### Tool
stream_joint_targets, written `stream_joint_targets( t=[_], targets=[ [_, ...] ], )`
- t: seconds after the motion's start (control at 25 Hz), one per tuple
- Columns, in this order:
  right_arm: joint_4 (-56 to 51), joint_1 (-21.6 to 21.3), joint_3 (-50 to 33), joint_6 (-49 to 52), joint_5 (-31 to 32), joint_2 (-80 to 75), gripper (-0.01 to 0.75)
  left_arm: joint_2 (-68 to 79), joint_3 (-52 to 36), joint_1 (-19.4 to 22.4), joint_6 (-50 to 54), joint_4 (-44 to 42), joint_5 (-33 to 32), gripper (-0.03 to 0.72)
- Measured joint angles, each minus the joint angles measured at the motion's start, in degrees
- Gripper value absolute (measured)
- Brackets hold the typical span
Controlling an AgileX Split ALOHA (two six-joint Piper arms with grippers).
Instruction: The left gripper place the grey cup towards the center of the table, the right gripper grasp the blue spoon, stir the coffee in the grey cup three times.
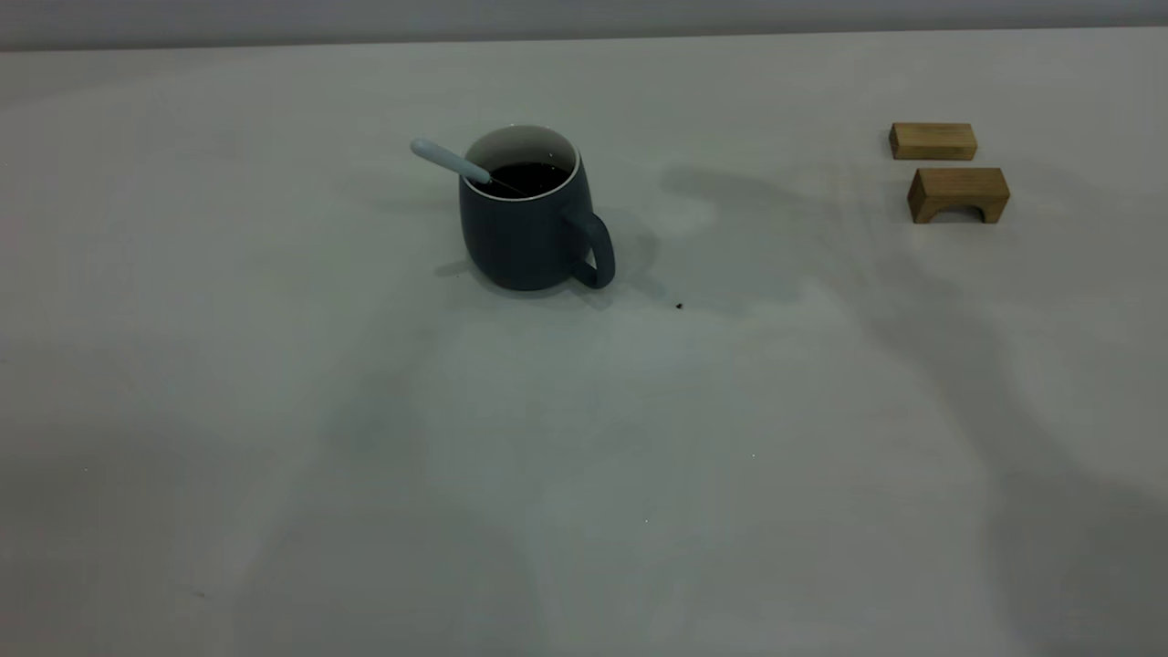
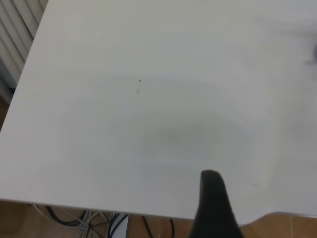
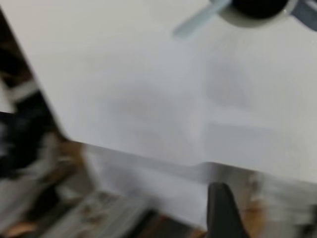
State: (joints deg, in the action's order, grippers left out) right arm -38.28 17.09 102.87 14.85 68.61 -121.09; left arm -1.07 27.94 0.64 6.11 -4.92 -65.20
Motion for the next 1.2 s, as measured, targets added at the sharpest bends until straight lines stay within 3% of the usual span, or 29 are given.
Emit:
stream_joint_targets(
  t=[0.44, 0.76, 0.96, 1.2],
  targets=[
    [32.53, 0.0, -0.05, -5.21, 2.05, 18.93, 0.263, 0.0, 0.0, 0.0, 0.0, 0.0, 0.0, 0.585],
    [35.77, 0.0, -0.68, -14.21, 2.29, 28.88, 0.21, 0.0, 0.0, 0.0, 0.0, 0.0, 0.0, 0.585],
    [38.71, 0.0, -9.28, -15.3, 2.29, 36.82, 0.213, 0.0, 0.0, 0.0, 0.0, 0.0, 0.0, 0.585],
    [39.3, 0.0, -25.26, -15.38, 2.29, 49.4, 0.222, 0.0, 0.0, 0.0, 0.0, 0.0, 0.0, 0.585]
  ],
)
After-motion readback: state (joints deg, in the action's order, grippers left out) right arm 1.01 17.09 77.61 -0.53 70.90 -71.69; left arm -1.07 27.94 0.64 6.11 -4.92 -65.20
